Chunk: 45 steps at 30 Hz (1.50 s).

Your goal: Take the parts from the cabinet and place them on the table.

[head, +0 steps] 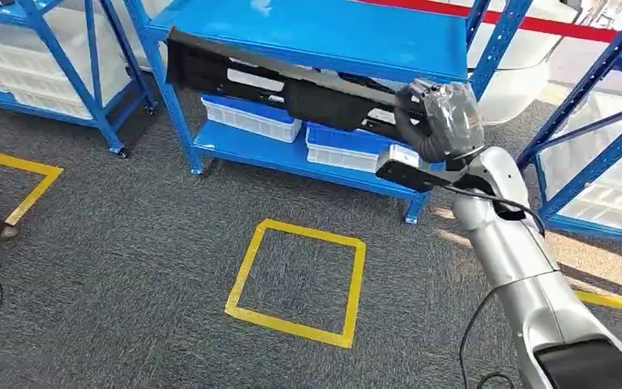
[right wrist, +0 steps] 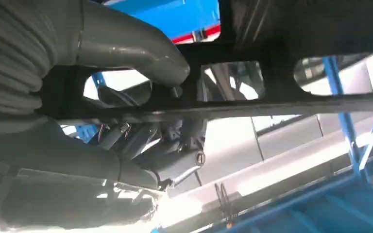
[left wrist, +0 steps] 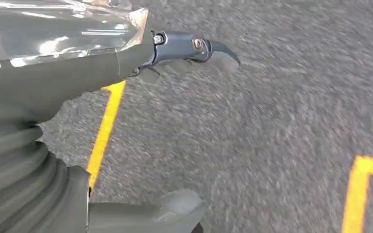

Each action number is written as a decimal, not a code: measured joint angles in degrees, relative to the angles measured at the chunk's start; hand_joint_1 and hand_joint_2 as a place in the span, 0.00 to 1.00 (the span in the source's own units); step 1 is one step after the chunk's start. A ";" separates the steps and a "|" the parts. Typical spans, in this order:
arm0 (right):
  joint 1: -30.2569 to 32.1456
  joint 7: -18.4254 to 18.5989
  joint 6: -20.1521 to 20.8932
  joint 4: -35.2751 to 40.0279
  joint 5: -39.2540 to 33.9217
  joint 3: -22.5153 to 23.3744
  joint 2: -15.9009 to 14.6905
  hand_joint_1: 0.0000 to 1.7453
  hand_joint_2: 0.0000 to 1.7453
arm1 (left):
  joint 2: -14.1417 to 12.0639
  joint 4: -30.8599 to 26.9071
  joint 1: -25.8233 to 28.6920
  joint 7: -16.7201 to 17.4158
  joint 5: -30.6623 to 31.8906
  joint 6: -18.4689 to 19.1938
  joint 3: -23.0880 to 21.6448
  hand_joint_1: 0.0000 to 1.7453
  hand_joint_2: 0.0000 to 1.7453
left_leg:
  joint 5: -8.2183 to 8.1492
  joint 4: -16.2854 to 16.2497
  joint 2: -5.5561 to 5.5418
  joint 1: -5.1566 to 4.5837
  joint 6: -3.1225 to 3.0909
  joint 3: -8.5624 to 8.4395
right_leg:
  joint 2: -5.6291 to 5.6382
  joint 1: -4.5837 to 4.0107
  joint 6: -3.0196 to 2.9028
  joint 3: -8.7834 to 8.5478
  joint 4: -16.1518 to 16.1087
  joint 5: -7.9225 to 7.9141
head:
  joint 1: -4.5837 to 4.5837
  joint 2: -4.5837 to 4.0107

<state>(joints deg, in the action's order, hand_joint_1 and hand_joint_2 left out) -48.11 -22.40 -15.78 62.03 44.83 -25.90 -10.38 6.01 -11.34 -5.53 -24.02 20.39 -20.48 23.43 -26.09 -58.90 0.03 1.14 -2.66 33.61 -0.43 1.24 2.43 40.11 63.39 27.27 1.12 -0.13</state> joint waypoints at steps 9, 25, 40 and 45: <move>0.55 0.02 0.37 -0.02 -0.24 0.37 0.33 1.00 1.00 | 0.11 0.00 0.00 -0.92 -0.18 0.02 0.11 0.00 1.00 | 5.59 -0.16 0.10 -0.86 0.56 6.46 | 0.24 -1.59 -0.25 -12.67 -6.59 3.44 | -0.09 0.00; -2.60 0.04 1.62 -1.31 0.46 0.20 2.19 1.00 1.00 | 0.43 0.02 0.74 -0.94 -1.18 -0.13 1.64 0.00 1.00 | -2.81 -2.20 -0.65 0.72 4.23 -1.15 | -0.13 -0.78 -0.14 -3.11 -4.24 -4.51 | 0.06 0.00; -4.80 0.24 2.19 -4.44 0.81 -0.09 2.49 1.00 1.00 | 0.94 0.09 1.18 -1.44 -1.27 0.11 2.45 0.00 1.00 | 7.25 -1.33 -0.09 -1.02 0.29 8.66 | 0.12 -2.50 -1.74 -12.90 -5.69 5.02 | -0.20 0.00; -5.61 0.37 2.19 -4.90 0.66 -0.11 2.43 1.00 1.00 | 1.13 0.15 1.50 -1.42 -1.11 0.20 2.45 0.00 1.00 | 7.93 0.18 -0.29 -0.84 2.02 9.12 | -0.09 -1.53 -2.99 -11.45 -7.44 0.46 | -0.72 0.00</move>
<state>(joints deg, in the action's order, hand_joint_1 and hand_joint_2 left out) -53.73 -22.03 -13.59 57.13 45.48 -26.01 -7.96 7.15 -11.19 -4.03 -25.44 19.28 -20.28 25.88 -18.16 -58.72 -0.26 0.30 -0.65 42.73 -0.52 -0.29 -0.56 28.66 55.95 27.73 0.39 -0.13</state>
